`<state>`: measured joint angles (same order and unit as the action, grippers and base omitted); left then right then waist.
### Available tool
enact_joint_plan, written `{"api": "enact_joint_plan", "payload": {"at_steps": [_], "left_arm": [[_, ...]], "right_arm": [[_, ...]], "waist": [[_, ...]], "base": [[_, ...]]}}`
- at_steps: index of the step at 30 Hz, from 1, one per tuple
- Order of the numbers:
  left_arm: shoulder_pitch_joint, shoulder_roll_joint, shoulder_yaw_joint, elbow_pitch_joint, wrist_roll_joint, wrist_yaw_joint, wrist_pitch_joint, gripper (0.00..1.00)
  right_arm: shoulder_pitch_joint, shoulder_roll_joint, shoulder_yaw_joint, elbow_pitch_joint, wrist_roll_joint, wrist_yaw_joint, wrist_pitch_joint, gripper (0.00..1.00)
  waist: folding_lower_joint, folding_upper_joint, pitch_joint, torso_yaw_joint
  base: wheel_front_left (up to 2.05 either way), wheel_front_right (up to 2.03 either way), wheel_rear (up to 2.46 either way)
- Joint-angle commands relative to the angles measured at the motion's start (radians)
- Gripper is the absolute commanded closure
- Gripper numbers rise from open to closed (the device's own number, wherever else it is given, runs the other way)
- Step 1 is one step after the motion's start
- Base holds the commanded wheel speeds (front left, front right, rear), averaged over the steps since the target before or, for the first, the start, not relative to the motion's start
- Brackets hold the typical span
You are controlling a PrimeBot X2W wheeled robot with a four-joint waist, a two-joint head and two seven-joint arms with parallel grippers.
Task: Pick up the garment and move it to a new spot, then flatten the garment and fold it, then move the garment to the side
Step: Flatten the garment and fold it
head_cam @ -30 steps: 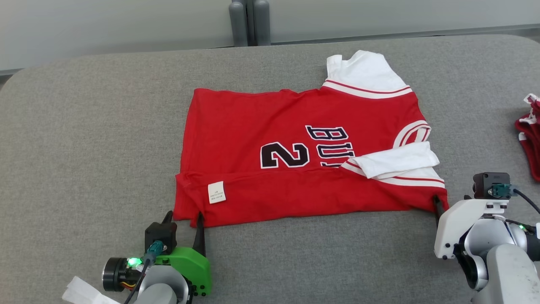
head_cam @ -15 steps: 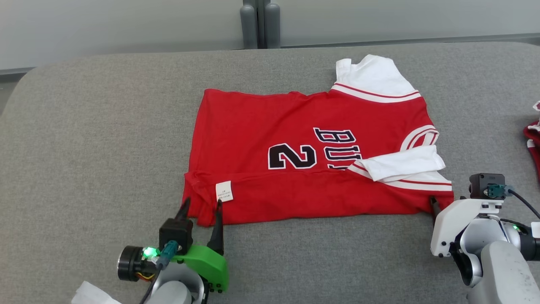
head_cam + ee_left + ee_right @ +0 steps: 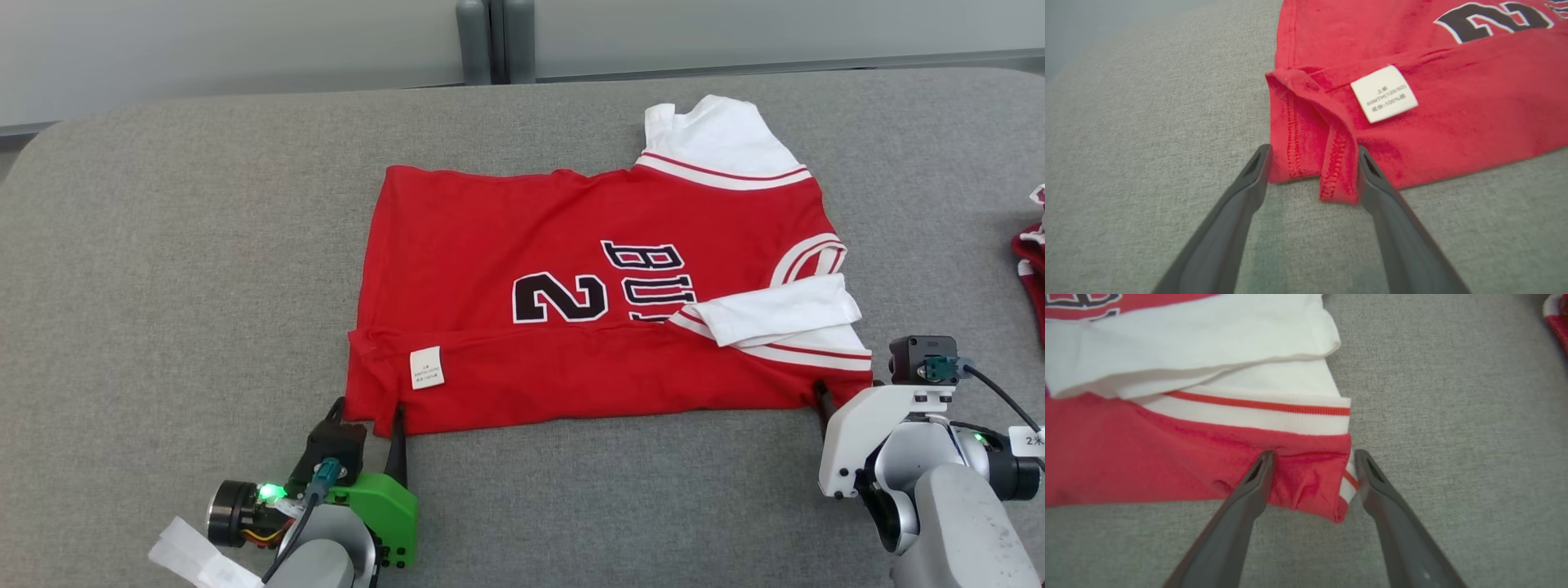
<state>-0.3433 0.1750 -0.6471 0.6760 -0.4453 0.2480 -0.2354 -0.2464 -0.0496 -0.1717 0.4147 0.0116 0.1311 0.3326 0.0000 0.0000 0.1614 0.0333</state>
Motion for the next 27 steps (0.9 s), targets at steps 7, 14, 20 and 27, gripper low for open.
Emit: {"api": "enact_joint_plan", "payload": {"at_steps": [7,14,20,27], "left_arm": [[-0.028,-0.012,0.054,0.079,-0.047,-0.002,-0.020,0.00],[-0.043,-0.042,0.052,0.158,-0.096,-0.092,-0.013,0.59],[-0.051,-0.060,0.057,0.210,-0.146,-0.182,-0.004,1.00],[0.013,-0.045,0.108,0.177,-0.225,-0.259,-0.013,1.00]], "right_arm": [[-0.013,-0.002,0.009,0.025,-0.018,-0.001,0.013,0.00],[-0.013,0.000,0.020,0.048,-0.012,-0.001,0.050,0.84],[-0.002,-0.003,0.033,0.037,0.031,-0.002,0.055,1.00],[0.082,-0.005,-0.051,-0.108,0.061,-0.002,0.043,1.00]], "waist": [[0.0000,0.0000,0.010,0.003],[0.0000,0.0000,0.015,0.009],[0.0000,0.0000,0.003,0.004],[0.0000,0.0000,-0.048,0.005]], "base": [[0.00,0.00,0.00],[0.00,0.00,0.00],[0.00,0.00,0.00],[0.00,0.00,0.00]]}}
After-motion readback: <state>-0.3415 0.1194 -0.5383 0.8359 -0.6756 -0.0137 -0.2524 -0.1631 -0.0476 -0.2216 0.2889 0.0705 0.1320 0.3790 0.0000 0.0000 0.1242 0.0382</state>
